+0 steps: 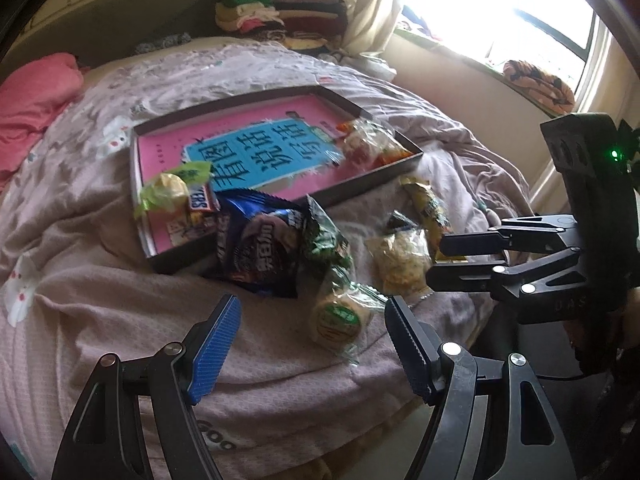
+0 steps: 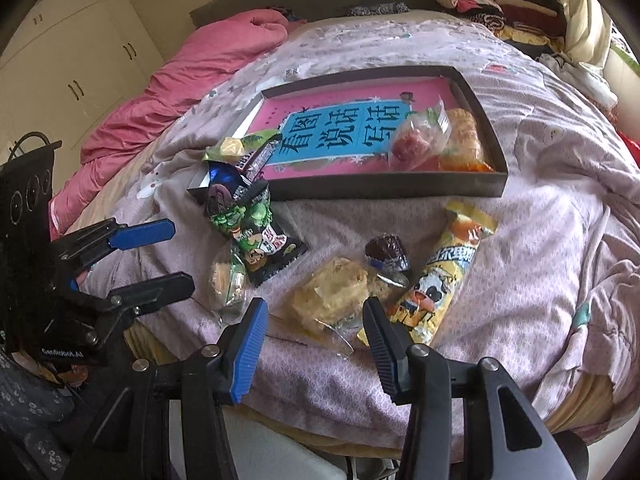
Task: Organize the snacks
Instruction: 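Grasp the round green-labelled biscuit pack with the left tool while the right tool grasps the clear pastry bag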
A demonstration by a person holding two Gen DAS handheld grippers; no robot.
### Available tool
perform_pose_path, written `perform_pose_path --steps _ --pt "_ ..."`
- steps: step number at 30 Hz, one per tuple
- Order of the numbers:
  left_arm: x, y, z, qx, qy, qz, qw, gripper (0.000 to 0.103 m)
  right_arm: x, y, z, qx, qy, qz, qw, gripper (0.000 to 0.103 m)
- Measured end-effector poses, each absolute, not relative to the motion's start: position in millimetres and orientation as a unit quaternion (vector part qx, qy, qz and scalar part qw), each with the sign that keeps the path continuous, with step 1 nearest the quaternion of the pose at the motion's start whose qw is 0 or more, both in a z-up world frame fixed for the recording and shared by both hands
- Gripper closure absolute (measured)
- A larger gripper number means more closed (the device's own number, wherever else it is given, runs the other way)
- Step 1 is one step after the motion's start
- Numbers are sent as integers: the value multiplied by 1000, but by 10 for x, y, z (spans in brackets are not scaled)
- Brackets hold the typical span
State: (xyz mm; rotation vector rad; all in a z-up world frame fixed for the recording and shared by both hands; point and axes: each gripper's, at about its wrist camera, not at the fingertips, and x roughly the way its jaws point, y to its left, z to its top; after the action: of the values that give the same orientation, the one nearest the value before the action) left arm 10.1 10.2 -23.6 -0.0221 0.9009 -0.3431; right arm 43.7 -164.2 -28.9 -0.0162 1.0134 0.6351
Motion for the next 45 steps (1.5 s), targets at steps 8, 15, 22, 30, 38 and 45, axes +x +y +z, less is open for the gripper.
perform_pose_path --steps 8,15,22,30,38,45 --pt "163 76 -355 -24 454 -185 872 27 475 -1644 -379 9 498 295 815 54" --pt "210 52 -435 -30 467 -193 863 27 564 -1644 -436 41 515 291 805 53" --pt "243 -3 -475 -28 472 -199 858 27 682 -1637 -511 76 534 286 792 50" --pt "299 9 -513 -39 476 -205 854 27 867 -1555 -605 112 541 282 784 49" --pt "356 -22 -578 -53 482 -223 846 27 992 -1500 -693 135 535 295 780 56" --pt "389 -42 -639 -61 490 -227 839 44 1007 -1558 -726 149 521 318 778 63"
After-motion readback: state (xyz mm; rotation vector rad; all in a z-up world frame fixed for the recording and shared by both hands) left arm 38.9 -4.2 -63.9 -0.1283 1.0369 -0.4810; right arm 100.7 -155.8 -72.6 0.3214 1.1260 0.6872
